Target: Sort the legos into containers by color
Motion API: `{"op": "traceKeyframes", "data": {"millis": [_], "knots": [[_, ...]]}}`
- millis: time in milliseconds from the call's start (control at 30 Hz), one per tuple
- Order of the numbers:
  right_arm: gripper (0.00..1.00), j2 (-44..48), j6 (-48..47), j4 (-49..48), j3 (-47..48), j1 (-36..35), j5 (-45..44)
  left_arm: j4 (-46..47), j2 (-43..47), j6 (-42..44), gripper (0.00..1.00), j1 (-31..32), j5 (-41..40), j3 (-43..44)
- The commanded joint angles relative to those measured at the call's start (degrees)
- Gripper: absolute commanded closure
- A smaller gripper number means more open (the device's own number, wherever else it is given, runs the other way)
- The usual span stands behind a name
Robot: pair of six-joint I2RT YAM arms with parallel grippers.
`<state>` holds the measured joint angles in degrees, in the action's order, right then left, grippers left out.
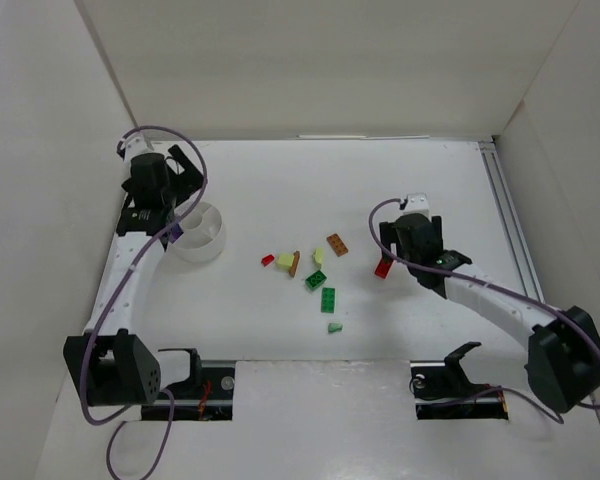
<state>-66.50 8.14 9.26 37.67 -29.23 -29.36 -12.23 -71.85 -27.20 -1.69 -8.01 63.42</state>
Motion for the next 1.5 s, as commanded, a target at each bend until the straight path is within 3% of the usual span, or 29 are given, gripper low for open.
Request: {"op": "traceKeyframes", "data": {"millis": [0, 200, 767, 867, 1067, 1233, 1267, 1400, 1467], "knots": [[0.02, -5.82, 6.44, 3.39, 4.16, 0.32, 2.03, 5.46, 3.73, 0.40, 0.01, 3.35, 6.16, -3.73], [0.03, -12.86, 11.97, 4.20, 6.01, -1.53, 2.03, 9.59, 6.37, -0.22, 0.01, 6.79, 8.71, -9.89], [0.14, -19.72, 16.29, 2.52, 6.63, -6.00, 5.11, 10.65, 4.09, 0.31, 0.01, 7.32, 9.33, -11.04], [0.22, -19.72, 16.82, 2.52, 6.63, -6.62, 5.63, 11.17, 4.09, 0.83, 0.01, 7.32, 9.94, -11.56], [0.53, -18.06, 15.15, 1.47, 6.63, -7.86, 4.23, 11.17, 4.09, 0.83, 0.01, 7.32, 9.94, -11.56], [0.69, -16.91, 10.85, 0.15, 6.63, -9.52, 5.54, 11.17, 3.57, 0.83, 0.01, 7.32, 12.31, -11.56], [0.80, -15.60, 7.62, -0.72, 6.63, -9.53, 5.55, 11.17, 3.56, 0.83, 0.01, 7.32, 13.36, -11.56], [0.85, -11.30, -5.48, -6.87, 5.22, -12.86, 6.33, 14.86, 3.56, 1.88, 0.01, 7.84, 24.93, -12.27], [0.87, -8.31, -11.36, -13.17, 2.34, -13.48, 10.80, 18.11, 3.04, 2.58, 0.01, 8.98, 30.22, -13.66]]}}
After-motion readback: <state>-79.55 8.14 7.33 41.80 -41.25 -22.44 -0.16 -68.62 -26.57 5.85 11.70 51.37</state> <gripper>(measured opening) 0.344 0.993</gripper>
